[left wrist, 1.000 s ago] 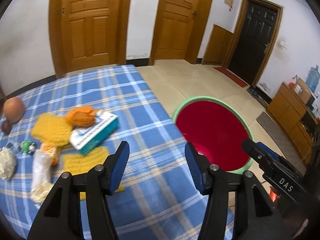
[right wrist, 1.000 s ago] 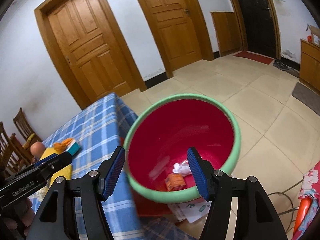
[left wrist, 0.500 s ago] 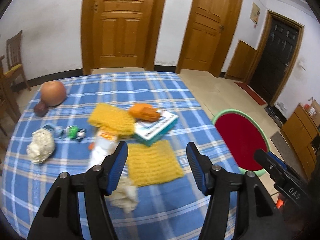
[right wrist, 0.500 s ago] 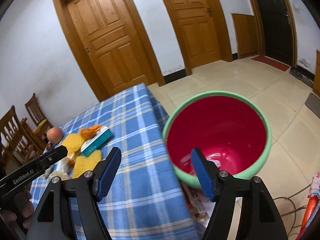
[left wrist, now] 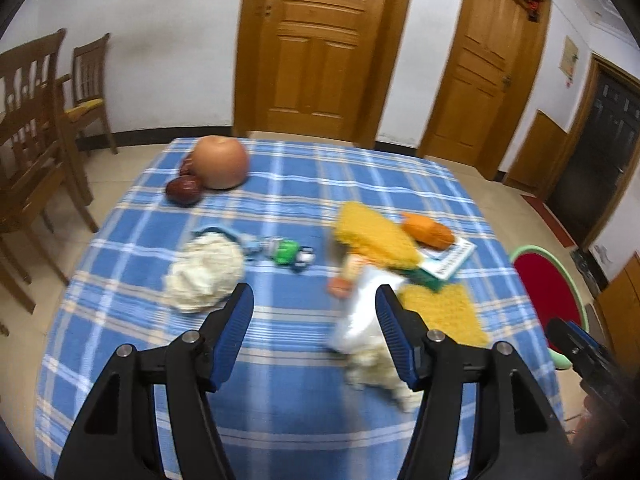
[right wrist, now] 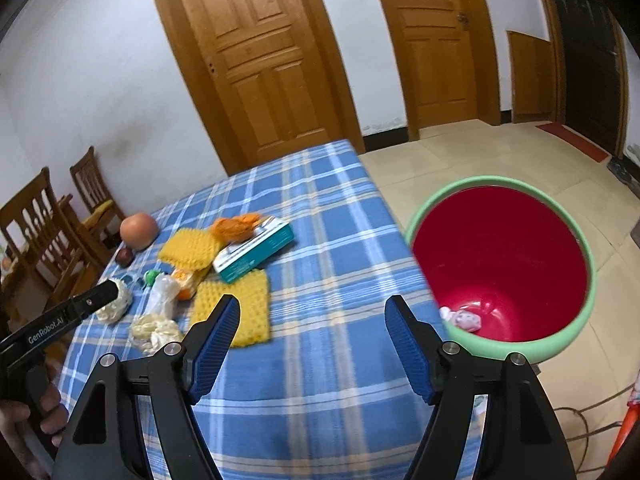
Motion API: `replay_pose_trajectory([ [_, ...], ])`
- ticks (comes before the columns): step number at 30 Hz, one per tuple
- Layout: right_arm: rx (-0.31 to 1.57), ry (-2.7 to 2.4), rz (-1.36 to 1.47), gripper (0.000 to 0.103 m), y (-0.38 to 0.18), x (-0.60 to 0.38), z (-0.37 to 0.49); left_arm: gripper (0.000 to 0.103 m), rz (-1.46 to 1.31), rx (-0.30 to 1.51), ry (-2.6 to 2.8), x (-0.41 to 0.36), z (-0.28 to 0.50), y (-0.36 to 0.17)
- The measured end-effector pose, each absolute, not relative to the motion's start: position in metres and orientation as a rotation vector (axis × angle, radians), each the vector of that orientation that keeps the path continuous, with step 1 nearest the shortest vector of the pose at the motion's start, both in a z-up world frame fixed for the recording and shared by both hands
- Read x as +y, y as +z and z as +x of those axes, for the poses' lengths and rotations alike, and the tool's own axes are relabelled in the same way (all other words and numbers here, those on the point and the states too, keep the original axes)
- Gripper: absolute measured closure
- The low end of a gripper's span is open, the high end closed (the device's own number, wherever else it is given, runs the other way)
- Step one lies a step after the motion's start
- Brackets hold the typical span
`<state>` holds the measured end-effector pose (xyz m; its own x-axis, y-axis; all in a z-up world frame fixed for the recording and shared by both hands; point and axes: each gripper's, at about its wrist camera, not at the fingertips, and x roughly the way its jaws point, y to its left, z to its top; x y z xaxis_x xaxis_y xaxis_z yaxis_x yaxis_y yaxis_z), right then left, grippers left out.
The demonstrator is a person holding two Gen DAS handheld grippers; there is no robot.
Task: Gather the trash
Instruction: 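Grasp crumpled tissue with the left tool while the right grasps yellow foam net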
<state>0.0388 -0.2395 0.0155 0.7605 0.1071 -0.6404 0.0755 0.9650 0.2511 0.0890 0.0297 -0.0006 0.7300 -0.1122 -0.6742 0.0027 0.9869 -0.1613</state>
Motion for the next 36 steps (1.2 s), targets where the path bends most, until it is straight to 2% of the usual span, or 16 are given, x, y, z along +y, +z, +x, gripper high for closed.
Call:
replay_pose_trajectory([
  [7,0.759,0.046,0.239,0.027,0.003,-0.214,0.057,0.033,-0.150,0.760,0.067,0.070,0.097,-0.014],
  [19,0.858,0.113,0.203,0.028,-0.023,-0.180,0.092,0.033,-0.183,0.841,0.108,0.102,0.131,-0.046],
  [26,0.891,0.158,0.201,0.046,-0.034,-0.169,0.101,0.033,-0.219,0.859,0.072,0.105,0.141,-0.058],
  [27,0.883,0.157,0.195,0.047,-0.034,-0.168,0.100,0.036,-0.220,0.858,0.066,0.105,0.141,-0.058],
  [28,0.880,0.159,0.188,0.051,-0.034,-0.167,0.100,0.045,-0.223,0.859,0.055,0.104,0.142,-0.059],
  [30,0.885,0.171,0.199,0.059,-0.036,-0.167,0.101,0.054,-0.233,0.870,0.035,0.103,0.143,-0.061],
  [32,0.886,0.178,0.208,0.071,-0.036,-0.169,0.101,0.056,-0.227,0.870,0.037,0.101,0.141,-0.061],
  [34,0.889,0.186,0.224,0.079,-0.036,-0.171,0.100,0.058,-0.230,0.868,0.030,0.100,0.140,-0.059],
  [35,0.889,0.189,0.227,0.087,-0.036,-0.171,0.099,0.059,-0.235,0.869,0.026,0.100,0.139,-0.058],
  [36,0.883,0.188,0.225,0.089,-0.035,-0.171,0.097,0.059,-0.240,0.869,0.021,0.100,0.138,-0.057],
])
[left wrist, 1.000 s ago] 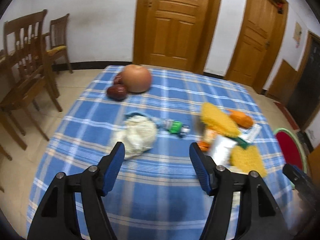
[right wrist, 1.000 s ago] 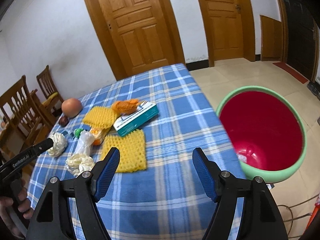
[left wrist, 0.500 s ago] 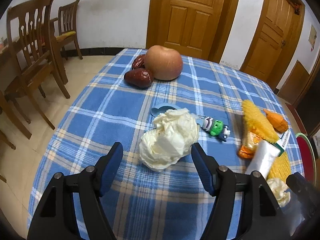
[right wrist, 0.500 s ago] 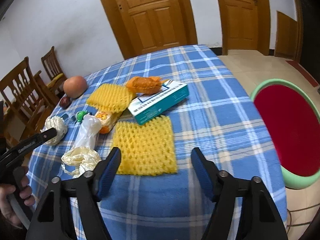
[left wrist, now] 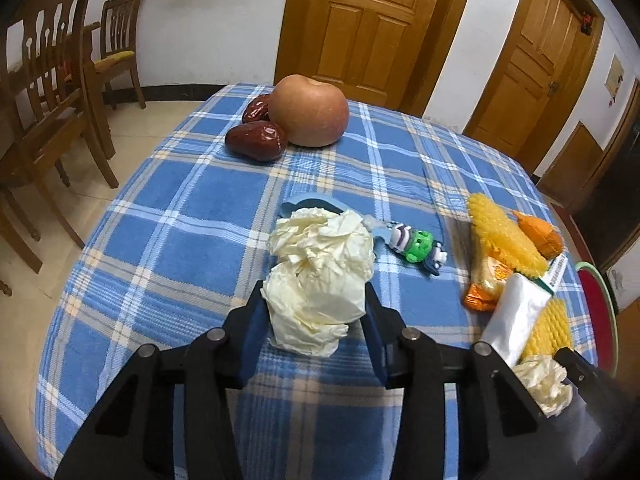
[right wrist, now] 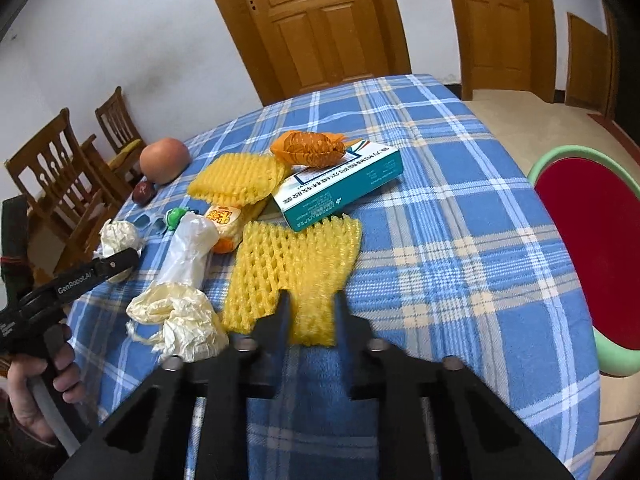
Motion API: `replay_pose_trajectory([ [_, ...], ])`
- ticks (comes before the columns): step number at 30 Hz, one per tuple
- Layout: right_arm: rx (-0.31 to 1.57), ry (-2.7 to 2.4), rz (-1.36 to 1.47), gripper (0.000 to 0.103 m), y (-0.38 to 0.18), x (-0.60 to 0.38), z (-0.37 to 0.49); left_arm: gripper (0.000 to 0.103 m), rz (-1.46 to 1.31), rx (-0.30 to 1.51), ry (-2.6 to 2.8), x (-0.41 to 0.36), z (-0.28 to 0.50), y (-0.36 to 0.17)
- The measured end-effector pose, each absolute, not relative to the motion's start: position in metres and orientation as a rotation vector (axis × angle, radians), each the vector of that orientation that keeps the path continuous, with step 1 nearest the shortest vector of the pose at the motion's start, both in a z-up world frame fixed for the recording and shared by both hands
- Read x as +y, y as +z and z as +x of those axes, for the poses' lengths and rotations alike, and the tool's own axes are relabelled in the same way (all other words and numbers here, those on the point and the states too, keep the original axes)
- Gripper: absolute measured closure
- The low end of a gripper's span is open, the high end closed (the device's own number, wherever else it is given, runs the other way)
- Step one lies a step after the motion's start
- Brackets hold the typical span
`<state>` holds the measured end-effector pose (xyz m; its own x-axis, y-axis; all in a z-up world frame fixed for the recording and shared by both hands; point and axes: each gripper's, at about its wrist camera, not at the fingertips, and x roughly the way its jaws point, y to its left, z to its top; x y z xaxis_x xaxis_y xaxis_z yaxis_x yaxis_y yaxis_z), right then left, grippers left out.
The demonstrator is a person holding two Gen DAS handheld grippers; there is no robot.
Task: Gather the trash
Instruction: 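Grasp crumpled tissue with the left tool while the right grasps yellow foam net, then carry tissue and foam net over the red bin and release both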
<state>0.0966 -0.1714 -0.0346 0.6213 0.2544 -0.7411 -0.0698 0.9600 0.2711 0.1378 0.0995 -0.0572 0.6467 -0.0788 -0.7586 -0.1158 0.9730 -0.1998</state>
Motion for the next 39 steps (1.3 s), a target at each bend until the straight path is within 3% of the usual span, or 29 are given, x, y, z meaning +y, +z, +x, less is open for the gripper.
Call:
replay_pose_trajectory([
  [2,0.866,0.187,0.224,0.093,-0.031,-0.173,0.092,0.059,-0.251,0.868,0.012,0.098,0.134,-0.054],
  [20,0.720,0.130,0.269,0.094,0.012,-0.212,0.038,0.059,-0.238,0.765,-0.177,0.046,0.088,0.007],
  [39,0.594,-0.082,0.365,0.094,0.036,-0.313,0.010,0.059,-0.116,0.811,-0.461,-0.094,0.097,0.025],
])
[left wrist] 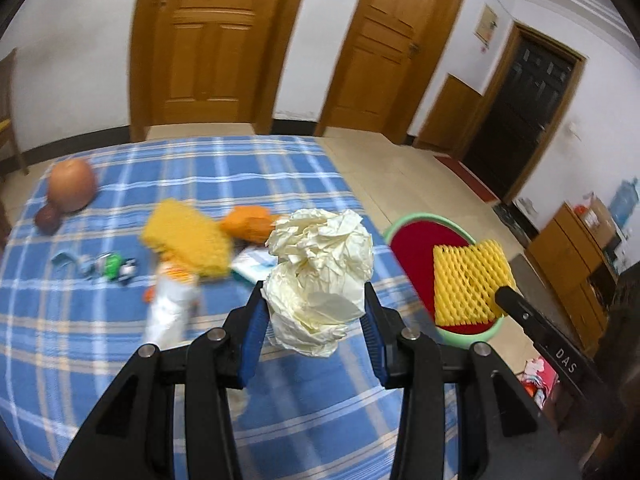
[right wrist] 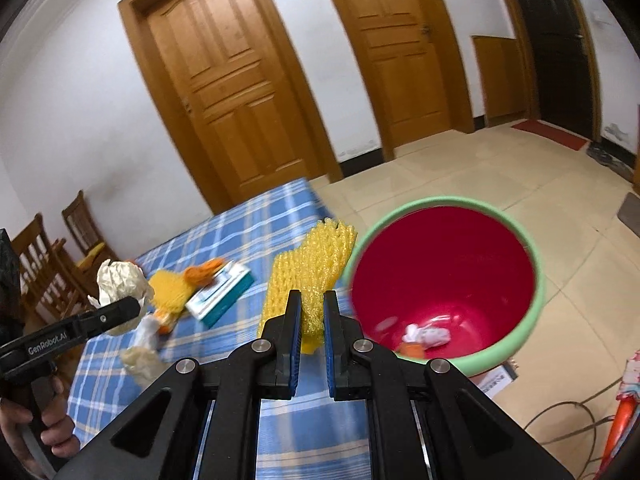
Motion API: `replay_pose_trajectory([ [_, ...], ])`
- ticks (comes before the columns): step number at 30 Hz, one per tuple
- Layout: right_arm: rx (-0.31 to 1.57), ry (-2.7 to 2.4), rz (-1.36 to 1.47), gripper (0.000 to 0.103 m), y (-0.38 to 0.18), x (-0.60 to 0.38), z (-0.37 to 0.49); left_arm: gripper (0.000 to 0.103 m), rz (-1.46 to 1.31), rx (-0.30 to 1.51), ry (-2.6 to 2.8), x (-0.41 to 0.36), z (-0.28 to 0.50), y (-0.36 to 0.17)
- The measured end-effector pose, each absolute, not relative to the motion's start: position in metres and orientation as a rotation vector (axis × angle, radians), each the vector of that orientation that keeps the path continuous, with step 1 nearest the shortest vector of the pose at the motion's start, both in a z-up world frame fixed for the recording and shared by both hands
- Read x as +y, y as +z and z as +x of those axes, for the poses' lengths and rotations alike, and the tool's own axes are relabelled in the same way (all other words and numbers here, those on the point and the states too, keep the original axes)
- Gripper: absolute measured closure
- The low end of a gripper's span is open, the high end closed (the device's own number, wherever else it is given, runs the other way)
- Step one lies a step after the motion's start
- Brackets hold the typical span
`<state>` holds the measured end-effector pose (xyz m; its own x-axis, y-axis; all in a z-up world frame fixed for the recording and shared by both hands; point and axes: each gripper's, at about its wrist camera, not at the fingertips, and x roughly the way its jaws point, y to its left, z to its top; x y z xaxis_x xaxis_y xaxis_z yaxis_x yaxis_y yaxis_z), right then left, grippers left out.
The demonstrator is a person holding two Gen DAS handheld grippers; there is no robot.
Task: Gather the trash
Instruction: 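Carry tissue and foam net over the red bin and release both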
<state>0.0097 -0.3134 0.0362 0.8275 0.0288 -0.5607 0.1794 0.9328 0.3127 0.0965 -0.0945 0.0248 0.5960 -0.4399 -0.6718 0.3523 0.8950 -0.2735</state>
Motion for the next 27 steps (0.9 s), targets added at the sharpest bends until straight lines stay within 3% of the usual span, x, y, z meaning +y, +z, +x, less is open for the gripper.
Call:
replay_pose_trajectory([
  [25,0.641,-0.288,0.482,0.091,-0.016,-0.429,0.013,0.058,0.108,0.951,-0.668,-0.271,0.131,-0.031],
  [27,0.647,-0.288,0.481,0.091,-0.020,-0.433,0.012,0.054,0.110,0.960,-0.673,-0.276,0.131,-0.034],
])
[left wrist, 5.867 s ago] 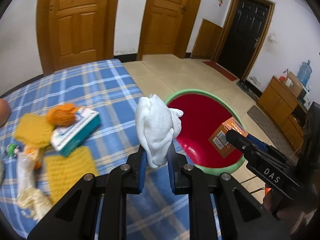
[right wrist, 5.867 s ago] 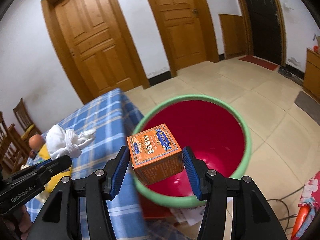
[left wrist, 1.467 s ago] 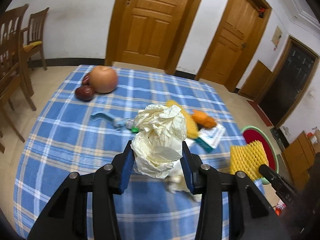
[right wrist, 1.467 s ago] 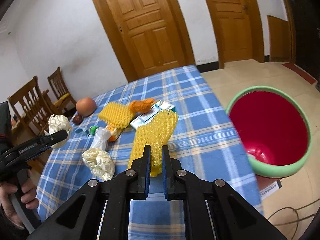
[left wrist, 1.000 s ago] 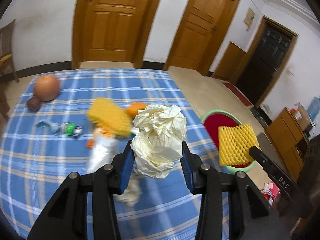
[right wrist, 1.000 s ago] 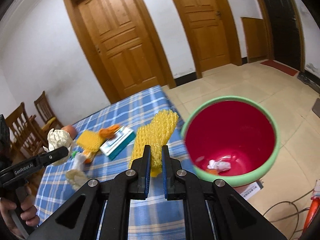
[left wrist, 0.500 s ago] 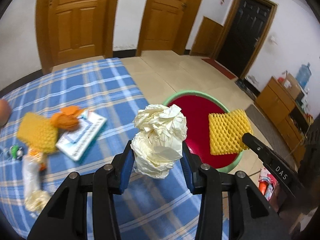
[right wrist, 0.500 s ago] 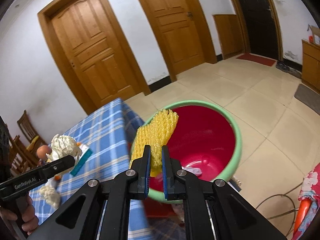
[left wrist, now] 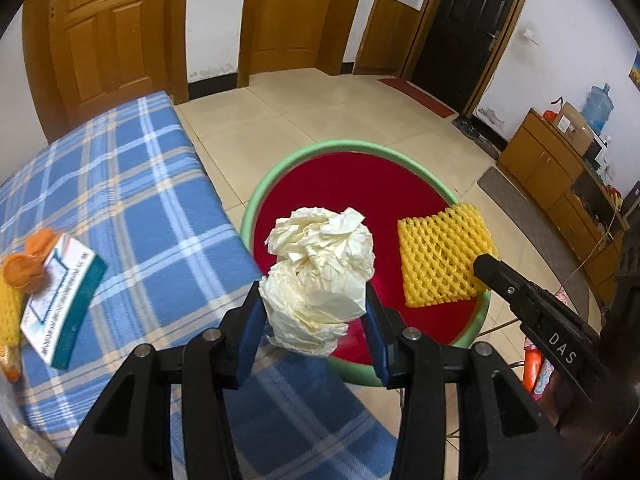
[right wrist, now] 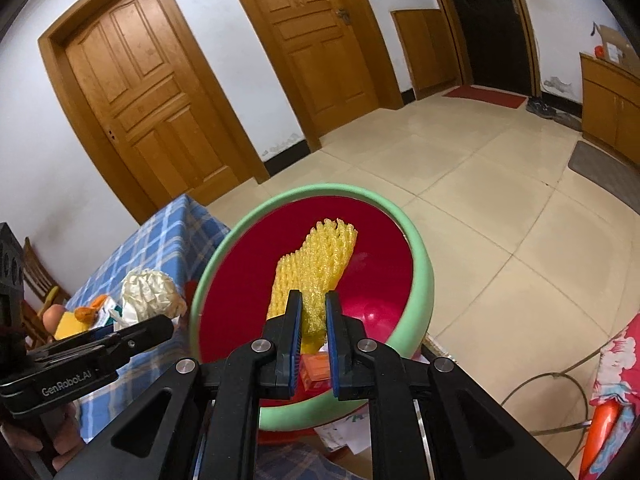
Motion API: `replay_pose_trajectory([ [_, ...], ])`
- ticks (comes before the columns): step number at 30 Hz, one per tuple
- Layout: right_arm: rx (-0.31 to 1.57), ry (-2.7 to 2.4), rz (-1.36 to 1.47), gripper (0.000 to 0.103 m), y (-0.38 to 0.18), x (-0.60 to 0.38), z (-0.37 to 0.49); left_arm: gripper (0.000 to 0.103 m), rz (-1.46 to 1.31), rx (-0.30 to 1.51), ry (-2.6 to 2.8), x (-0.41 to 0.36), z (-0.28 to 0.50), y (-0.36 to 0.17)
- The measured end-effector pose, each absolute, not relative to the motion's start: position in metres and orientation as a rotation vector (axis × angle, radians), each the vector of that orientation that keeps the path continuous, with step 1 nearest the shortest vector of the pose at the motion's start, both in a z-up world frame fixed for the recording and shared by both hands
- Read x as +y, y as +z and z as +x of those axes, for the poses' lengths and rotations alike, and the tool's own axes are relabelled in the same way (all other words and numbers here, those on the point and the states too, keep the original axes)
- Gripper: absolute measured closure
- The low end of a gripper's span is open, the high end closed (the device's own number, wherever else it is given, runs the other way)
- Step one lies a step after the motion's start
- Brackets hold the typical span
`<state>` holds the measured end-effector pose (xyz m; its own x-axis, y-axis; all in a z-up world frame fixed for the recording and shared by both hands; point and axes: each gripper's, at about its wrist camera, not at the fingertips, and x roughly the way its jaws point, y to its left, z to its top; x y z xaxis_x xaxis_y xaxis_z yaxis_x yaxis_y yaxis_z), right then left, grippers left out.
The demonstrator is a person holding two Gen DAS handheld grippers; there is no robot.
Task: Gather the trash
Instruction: 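Carry tissue and foam net over the red bin and release both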
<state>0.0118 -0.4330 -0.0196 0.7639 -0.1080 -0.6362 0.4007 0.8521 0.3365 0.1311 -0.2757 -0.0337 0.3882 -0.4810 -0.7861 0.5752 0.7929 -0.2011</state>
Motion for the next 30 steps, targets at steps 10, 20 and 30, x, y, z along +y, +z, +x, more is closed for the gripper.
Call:
replay_pose_trajectory([
  [10,0.638,-0.294,0.490,0.073,-0.027,-0.439,0.015,0.040,0.113,0.940,-0.654,-0.276,0.128,-0.031],
  [20,0.612,-0.285,0.486,0.068,-0.015,-0.431,0.003,0.040,0.069,0.916,-0.623,-0.250,0.120,-0.016],
  [30,0.581,-0.244,0.485,0.057,0.001,-0.409,-0.013,0.040,0.017,0.885,-0.547,-0.205,0.104,-0.001],
])
